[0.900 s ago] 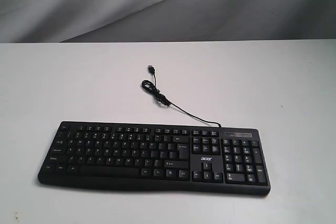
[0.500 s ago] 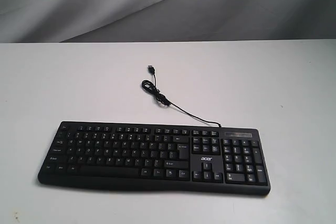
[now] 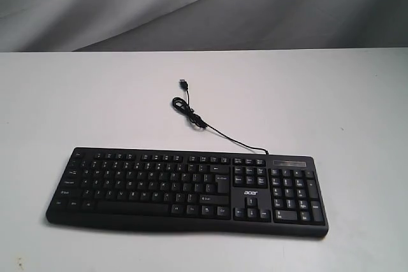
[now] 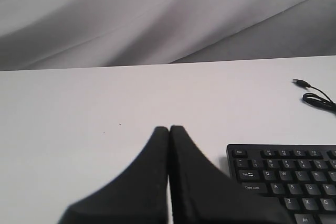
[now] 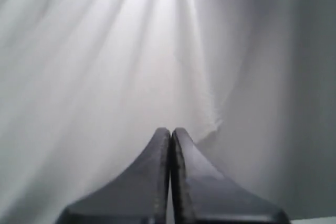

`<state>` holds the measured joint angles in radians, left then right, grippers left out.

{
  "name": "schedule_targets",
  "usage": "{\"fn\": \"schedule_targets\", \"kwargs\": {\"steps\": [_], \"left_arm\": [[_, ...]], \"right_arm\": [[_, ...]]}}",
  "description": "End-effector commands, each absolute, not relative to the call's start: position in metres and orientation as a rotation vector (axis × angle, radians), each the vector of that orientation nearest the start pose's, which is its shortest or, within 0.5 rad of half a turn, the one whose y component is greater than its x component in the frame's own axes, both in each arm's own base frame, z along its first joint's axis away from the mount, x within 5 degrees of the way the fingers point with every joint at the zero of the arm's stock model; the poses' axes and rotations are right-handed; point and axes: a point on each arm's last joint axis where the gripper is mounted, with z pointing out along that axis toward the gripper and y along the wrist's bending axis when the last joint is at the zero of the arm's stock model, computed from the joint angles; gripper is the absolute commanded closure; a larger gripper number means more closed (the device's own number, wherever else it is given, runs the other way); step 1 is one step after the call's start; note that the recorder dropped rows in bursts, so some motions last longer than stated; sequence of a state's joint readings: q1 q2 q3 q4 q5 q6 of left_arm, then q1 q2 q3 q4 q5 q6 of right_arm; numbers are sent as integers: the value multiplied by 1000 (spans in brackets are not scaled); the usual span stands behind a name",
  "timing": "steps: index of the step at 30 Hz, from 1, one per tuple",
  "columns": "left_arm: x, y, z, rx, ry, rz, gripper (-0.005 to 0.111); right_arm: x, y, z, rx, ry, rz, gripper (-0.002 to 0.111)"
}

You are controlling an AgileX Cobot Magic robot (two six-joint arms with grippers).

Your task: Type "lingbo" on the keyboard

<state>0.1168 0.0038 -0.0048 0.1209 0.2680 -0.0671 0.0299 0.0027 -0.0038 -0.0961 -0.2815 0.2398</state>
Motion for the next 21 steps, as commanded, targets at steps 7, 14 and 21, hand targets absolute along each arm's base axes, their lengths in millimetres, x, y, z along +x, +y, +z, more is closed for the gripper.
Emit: {"fn": "schedule_targets", "kwargs": {"steps": [7, 14, 21], "left_arm": [[54, 9, 190, -87, 1744, 145, 106], [54, 9, 190, -87, 1744, 145, 106], [54, 9, 190, -87, 1744, 145, 106]], "right_arm": [[53, 3, 286, 182, 1214, 334, 108], [127, 3, 347, 216, 1618, 232, 108], [231, 39, 346, -75, 2056, 118, 108]]}}
